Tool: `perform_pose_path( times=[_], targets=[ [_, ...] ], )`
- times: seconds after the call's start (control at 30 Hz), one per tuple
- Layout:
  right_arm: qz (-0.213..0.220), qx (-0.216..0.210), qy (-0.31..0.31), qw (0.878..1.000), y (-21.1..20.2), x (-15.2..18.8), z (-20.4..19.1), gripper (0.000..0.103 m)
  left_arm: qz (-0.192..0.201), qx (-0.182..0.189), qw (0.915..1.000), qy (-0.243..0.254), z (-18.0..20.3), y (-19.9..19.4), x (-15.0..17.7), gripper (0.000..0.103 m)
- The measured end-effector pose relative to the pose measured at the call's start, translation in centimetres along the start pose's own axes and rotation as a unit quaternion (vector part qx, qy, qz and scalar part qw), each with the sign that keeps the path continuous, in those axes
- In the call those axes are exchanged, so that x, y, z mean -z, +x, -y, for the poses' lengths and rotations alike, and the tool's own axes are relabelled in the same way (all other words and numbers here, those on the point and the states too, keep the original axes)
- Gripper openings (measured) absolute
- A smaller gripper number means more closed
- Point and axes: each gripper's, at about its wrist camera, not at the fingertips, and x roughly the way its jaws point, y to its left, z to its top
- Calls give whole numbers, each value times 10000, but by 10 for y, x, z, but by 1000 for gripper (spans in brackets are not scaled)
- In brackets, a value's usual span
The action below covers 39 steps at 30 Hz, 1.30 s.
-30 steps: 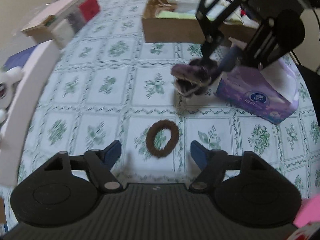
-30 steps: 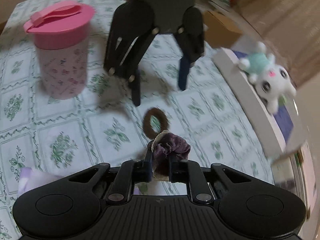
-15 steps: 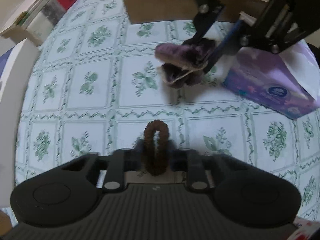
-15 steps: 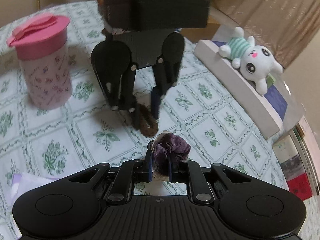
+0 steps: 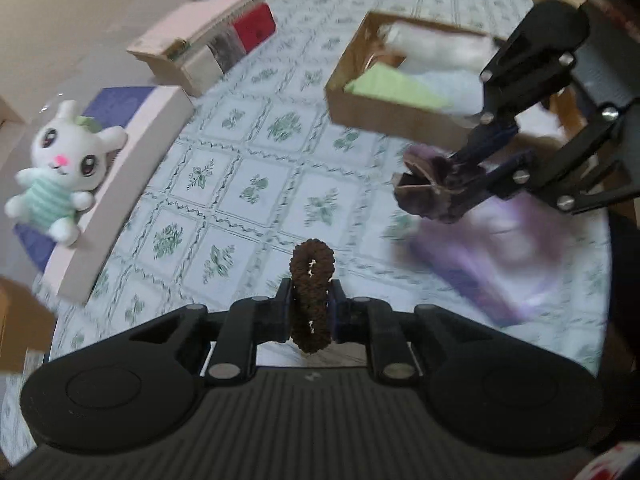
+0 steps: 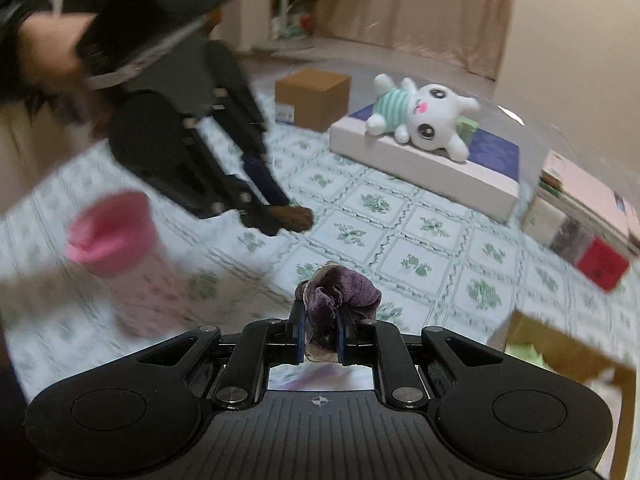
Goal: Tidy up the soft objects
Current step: 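Grasp the brown hair tie with the left gripper while the right holds the scrunchie, then carry the brown hair tie and purple scrunchie over the cardboard tray with both grippers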
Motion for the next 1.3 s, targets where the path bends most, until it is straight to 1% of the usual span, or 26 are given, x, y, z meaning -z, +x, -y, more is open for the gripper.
perform_pose_path(
  times=[0.13,0.23,0.37,0.47,0.57,0.73,0.83,1.0,1.07,1.3],
  targets=[
    [167,47,327,9993,-42,5,-16,14,91,-104,9983,-559,36,-39,10,15],
    [265,0,596,9979,-70,17,-27,14,315,-112,9952,-916,65,-59,27,15],
    [435,8,1065,9934,-102,42,-39,14,552,-249,9906,-1225,103,-74,55,15],
    [506,73,1438,9883,-117,61,-42,14,723,-357,9851,-1516,130,-79,74,15],
    [507,264,1795,9821,-131,81,-46,14,968,-548,9772,-1809,156,-86,89,15],
    [482,675,2087,9745,-150,112,-56,14,1371,-753,9528,-2601,180,-93,104,15],
    [437,920,2137,9716,-160,129,-58,14,1462,-769,9398,-2993,191,-90,110,15],
    [342,1327,2140,9672,-178,155,-60,14,1531,-831,9242,-3398,210,-83,115,15],
    [326,1407,2167,9655,-185,164,-59,14,1570,-816,9192,-3518,217,-82,114,15],
    [282,1702,2345,9567,-205,194,-49,14,1630,-708,9118,-3702,247,-66,98,15]
  ],
)
